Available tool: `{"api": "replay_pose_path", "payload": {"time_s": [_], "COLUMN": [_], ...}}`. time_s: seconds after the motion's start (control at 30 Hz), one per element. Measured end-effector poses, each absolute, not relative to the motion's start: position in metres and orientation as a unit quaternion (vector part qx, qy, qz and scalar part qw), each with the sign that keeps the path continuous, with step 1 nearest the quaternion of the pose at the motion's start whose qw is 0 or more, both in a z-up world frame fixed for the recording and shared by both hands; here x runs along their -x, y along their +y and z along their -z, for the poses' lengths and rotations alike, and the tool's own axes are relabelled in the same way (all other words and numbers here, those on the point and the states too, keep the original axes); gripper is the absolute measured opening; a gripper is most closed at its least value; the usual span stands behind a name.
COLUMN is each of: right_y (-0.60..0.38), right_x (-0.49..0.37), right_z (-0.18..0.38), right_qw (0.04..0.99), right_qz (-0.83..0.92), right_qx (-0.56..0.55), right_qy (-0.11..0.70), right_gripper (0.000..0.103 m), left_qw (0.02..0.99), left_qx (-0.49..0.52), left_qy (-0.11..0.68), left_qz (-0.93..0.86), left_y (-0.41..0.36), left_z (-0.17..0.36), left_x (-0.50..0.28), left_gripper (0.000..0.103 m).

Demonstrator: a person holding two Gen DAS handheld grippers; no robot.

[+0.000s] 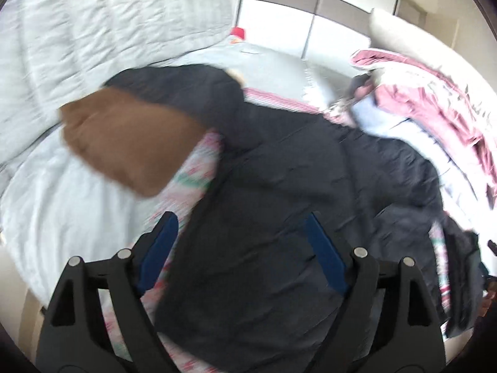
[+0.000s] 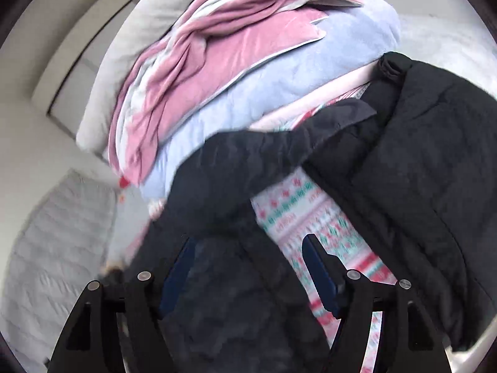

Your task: Fold large clothes

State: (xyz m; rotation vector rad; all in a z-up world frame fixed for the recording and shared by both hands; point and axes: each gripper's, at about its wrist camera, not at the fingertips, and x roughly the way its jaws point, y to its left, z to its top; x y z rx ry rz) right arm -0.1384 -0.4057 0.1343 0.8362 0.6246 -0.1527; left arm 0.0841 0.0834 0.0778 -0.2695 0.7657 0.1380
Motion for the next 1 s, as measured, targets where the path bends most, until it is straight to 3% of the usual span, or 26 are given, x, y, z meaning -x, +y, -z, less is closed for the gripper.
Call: {"api": "replay_pose_path", "payload": {"time_s": [0.13, 0.3, 0.47, 0.7, 0.77, 0.83, 0.87, 0.9, 1.0], "right_y": [-0.444, -0.478, -0.506, -0.506, -0.507, -0.510, -0.511, -0.511, -0.508], "right_x": [0.098, 0.066, 0.044, -0.001, -0.009, -0.015, -0.016, -0.016, -0.006], "right_z": [-0.117, -0.084, -0.065, -0.050, -0.045, -0.036, -0.035, -0.038, -0.068], "right_qw": [0.842, 0.823, 0.804, 0.812, 0.816, 0.805, 0.805, 0.808, 0.833], "right_qz": [0.097, 0.134, 0.146, 0.225, 0.203, 0.189, 0.191, 0.193, 0.178], "right_qx": [-0.441, -0.454, -0.493, -0.418, -0.428, -0.450, -0.453, -0.454, -0.457], "right_qy": [0.294, 0.314, 0.299, 0.340, 0.332, 0.336, 0.334, 0.323, 0.257], "right_gripper": [0.073, 0.072, 0.072, 0.070, 0.059, 0.025, 0.017, 0.009, 0.006], "left_qw": [0.915, 0.895, 0.898, 0.881, 0.879, 0.876, 0.875, 0.875, 0.878], "left_qx": [0.105, 0.018, 0.001, -0.004, -0.004, 0.003, 0.006, 0.009, 0.010], "left_qy": [0.382, 0.442, 0.433, 0.466, 0.471, 0.475, 0.477, 0.477, 0.471], "left_qz": [-0.073, -0.060, -0.077, -0.077, -0.079, -0.081, -0.082, -0.082, -0.084], "left_y": [0.059, 0.029, 0.025, 0.021, 0.024, 0.029, 0.030, 0.032, 0.036], "left_z": [-0.068, -0.014, -0.007, 0.017, 0.021, 0.024, 0.024, 0.024, 0.022], "left_x": [-0.132, -0.175, -0.197, -0.219, -0.223, -0.225, -0.228, -0.228, -0.229], "left_gripper": [0.086, 0.086, 0.086, 0.086, 0.086, 0.086, 0.086, 0.086, 0.086]}}
